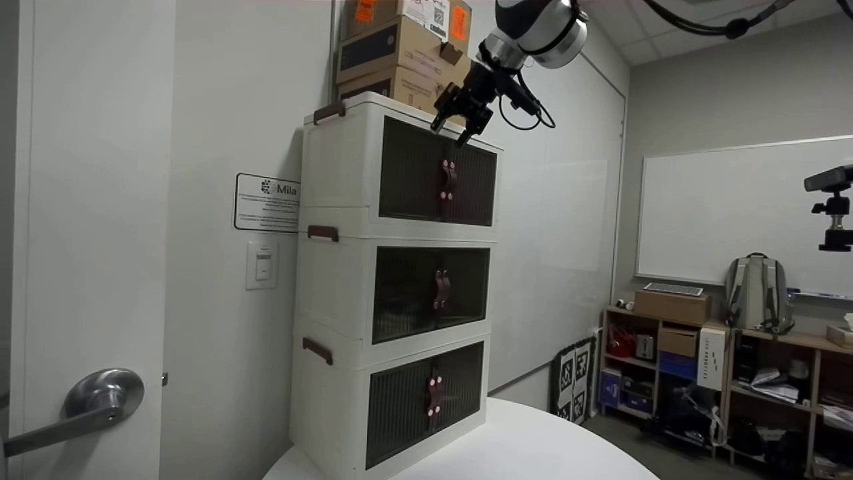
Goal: Close the doors of the top cabinet
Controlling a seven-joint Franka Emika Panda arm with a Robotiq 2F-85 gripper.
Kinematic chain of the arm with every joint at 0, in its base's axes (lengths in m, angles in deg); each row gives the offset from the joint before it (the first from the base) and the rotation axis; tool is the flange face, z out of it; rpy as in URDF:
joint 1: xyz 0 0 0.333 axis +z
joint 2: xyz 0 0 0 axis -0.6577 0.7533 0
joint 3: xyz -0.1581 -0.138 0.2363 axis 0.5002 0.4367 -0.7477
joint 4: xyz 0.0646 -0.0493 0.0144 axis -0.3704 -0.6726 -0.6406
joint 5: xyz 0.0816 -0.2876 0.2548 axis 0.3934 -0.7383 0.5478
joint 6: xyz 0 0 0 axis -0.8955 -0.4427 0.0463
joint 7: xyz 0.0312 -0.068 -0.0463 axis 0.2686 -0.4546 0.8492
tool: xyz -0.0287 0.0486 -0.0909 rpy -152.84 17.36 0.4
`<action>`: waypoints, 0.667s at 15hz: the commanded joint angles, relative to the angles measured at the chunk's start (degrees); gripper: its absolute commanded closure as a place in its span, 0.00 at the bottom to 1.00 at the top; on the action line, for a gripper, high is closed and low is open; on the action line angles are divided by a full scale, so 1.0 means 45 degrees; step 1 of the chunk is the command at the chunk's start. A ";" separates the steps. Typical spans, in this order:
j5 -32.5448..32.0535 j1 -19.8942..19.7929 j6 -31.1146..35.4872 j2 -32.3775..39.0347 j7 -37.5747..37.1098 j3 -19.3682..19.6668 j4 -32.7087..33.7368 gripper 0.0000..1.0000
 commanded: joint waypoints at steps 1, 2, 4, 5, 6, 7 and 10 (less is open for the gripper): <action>-0.0842 0.0056 -0.1449 -0.1869 -0.1326 0.0378 -0.2189 0.00; -0.1109 0.0044 -0.1971 -0.2241 -0.1664 0.0425 -0.2668 0.00; -0.1422 0.0381 -0.2963 -0.2999 -0.2299 0.0917 -0.3687 0.00; -0.1453 0.0372 -0.3279 -0.3398 -0.2617 0.0983 -0.4276 0.00; -0.1492 0.0391 -0.3469 -0.3805 -0.2891 0.1077 -0.4869 0.00; -0.1344 0.0389 -0.3579 -0.4281 -0.2824 0.1131 -0.5509 0.00; -0.1199 0.0438 -0.3781 -0.5725 -0.1933 0.1225 -0.7288 0.00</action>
